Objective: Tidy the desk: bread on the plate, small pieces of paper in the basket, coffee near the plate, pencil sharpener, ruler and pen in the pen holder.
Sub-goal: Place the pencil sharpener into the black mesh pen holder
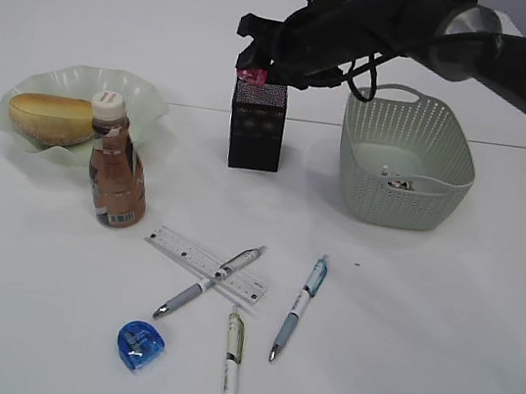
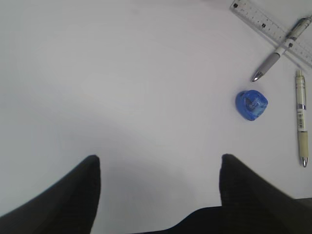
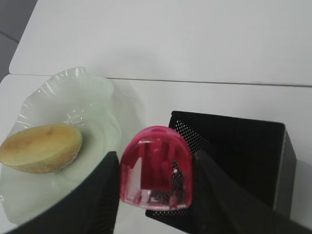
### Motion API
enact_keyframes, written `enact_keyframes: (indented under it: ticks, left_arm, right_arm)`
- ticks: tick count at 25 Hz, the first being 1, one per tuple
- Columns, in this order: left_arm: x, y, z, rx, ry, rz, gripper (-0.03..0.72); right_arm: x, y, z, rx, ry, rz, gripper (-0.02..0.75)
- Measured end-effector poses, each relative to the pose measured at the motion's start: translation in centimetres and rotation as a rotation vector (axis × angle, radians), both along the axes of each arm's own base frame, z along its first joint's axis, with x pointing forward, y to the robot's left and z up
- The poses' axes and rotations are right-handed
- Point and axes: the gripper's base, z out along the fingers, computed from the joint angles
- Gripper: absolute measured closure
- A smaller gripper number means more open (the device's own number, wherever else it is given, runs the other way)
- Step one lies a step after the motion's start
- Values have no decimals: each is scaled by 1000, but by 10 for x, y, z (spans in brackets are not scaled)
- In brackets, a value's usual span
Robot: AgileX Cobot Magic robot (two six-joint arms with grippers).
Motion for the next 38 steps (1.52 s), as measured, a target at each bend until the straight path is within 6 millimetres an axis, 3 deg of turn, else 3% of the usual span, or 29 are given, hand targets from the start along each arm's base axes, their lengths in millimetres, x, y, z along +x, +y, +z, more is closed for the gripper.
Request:
enact_keyframes:
  ticks: [23,38]
  left_arm:
    - [0,0,0,0,0,0,132]
    - [0,0,0,0,0,0,132]
  right_arm:
    - [4,-2,0,-17,-43,-23,413]
    - [4,-3,-1,-44,-52,-21,360]
